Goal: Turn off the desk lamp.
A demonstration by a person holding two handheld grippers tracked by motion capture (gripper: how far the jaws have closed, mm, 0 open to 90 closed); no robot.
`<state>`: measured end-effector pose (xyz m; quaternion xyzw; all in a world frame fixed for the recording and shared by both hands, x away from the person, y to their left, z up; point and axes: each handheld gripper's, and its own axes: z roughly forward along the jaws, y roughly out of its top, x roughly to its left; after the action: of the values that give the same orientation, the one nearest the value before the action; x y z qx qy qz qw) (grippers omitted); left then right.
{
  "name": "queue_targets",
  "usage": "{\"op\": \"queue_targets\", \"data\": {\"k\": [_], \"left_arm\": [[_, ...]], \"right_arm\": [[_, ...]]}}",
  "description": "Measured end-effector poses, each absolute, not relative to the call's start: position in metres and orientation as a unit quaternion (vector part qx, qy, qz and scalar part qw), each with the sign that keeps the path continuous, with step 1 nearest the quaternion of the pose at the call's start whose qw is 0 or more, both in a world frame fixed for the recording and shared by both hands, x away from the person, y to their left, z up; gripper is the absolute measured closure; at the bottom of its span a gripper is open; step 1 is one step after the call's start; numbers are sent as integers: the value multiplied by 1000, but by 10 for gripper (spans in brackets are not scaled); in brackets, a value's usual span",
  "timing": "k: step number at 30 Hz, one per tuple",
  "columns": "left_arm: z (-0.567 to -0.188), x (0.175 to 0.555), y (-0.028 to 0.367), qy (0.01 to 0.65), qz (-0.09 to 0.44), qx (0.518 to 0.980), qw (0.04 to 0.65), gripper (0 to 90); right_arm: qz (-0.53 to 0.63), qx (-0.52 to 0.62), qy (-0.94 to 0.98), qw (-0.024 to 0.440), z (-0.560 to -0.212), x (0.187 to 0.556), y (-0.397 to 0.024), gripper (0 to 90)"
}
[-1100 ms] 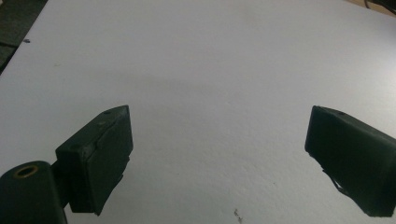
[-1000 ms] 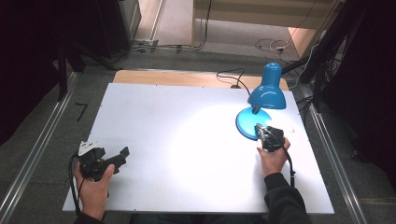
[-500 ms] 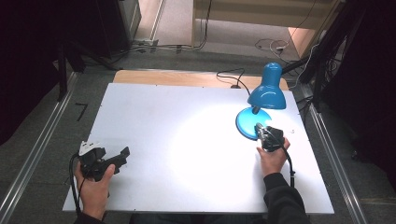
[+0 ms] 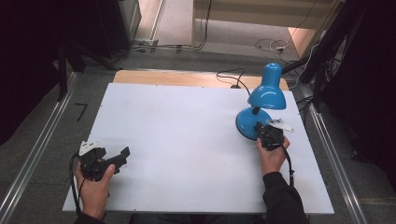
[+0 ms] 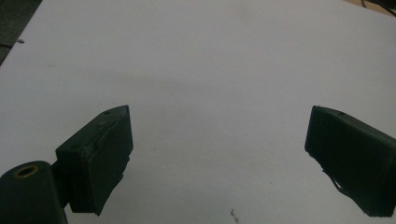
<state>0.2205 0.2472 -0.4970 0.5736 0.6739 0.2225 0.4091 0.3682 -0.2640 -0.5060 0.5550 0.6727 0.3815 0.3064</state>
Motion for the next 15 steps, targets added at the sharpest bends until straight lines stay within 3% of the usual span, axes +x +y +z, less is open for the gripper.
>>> {"op": "queue_targets", "data": {"k": [14, 15], "left_arm": [[-497, 221, 248, 675, 221, 572, 411, 84], [-497, 221, 248, 675, 221, 571, 411, 83]], "right_arm": [[382, 559, 679, 286, -497, 375, -265, 876], [384, 559, 677, 285, -495, 376, -267, 816]]}}
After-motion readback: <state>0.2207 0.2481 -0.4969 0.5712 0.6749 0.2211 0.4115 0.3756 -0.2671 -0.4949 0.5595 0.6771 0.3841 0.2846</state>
